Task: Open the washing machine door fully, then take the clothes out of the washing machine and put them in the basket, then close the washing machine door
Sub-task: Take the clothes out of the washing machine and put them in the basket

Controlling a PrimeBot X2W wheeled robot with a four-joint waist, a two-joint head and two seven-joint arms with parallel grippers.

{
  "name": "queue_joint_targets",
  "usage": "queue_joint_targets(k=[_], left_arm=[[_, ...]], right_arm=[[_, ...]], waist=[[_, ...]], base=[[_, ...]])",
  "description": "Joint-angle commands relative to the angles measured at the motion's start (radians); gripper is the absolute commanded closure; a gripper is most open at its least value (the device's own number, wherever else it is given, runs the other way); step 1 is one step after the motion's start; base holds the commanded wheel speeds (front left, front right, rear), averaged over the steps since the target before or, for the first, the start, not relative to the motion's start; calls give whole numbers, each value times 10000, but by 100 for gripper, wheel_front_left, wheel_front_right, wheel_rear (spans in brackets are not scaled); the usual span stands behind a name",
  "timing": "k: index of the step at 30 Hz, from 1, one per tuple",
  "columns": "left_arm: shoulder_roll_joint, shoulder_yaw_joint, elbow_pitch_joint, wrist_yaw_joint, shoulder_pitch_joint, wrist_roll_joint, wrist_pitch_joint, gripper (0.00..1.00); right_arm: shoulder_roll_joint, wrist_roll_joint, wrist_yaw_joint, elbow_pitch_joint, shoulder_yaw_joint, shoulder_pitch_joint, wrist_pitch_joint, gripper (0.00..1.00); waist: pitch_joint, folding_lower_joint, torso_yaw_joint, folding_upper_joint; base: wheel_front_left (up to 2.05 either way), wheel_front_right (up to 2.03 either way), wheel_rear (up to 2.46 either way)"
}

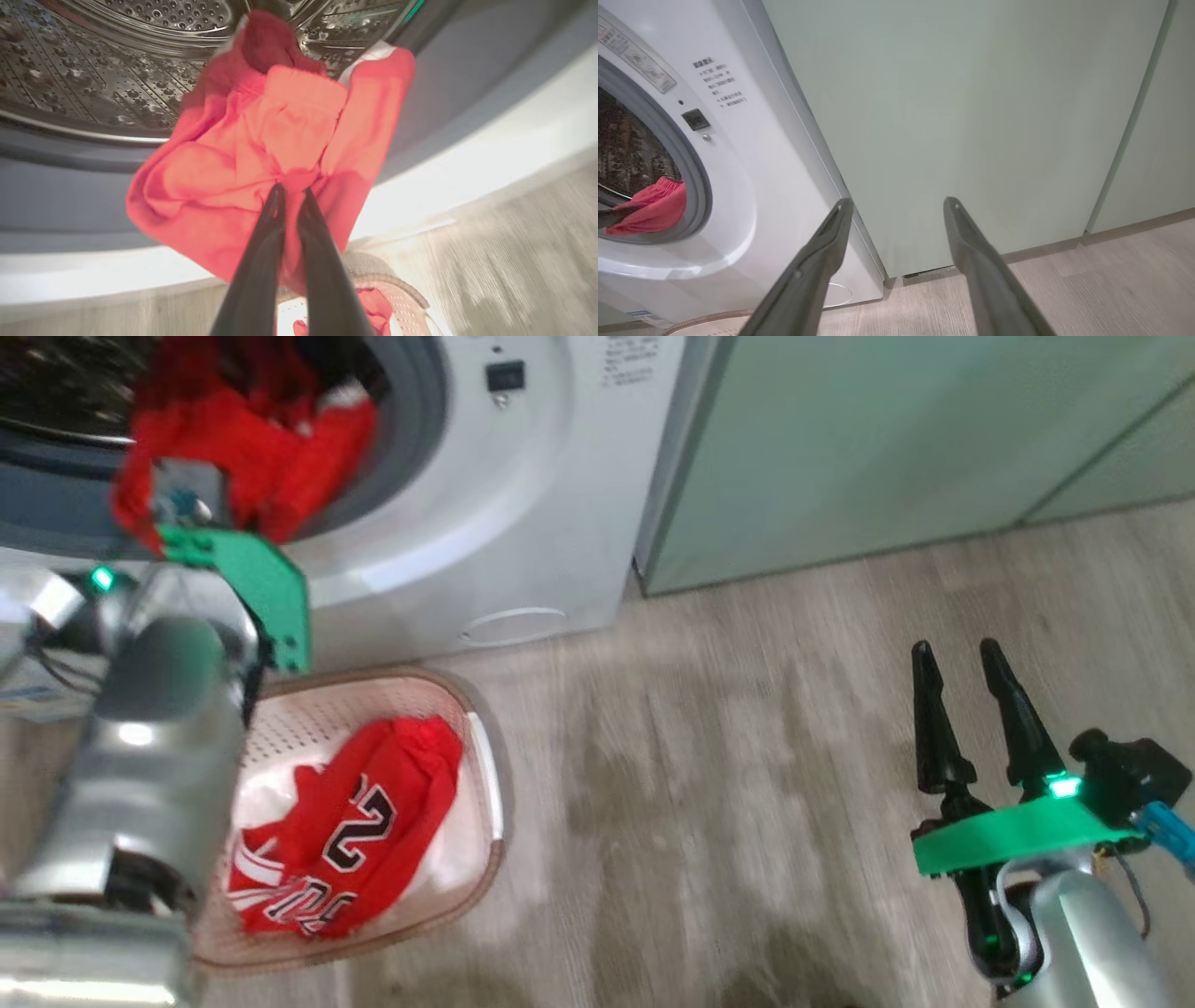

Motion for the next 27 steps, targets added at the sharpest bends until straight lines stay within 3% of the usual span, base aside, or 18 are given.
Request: queue_joint_targets(k=[1,7,16,27], left_arm=[[244,75,-201,-4,184,-68,-249,100],[-269,-480,-107,-257,1716,162,-679,100],[-613,-507,0,-518,3265,-234,-904,100],[-722,-289,159,-937,3800,-1043,465,100]], right_arm=[[-176,-85,-7,-237,144,168,-63,0],[-319,-111,-7,-219,99,502,-63,0],[-417,-98,-7,-271,178,600,-63,0],[-590,-57,-7,-386,184,143,-63,0]], waist=[[-506,0,404,-1],[-998,0,800,-1],[-1053,0,940,-1],[-20,0,543,-1]], base=[[0,0,0],[0,0,0],[0,0,0],[0,0,0]])
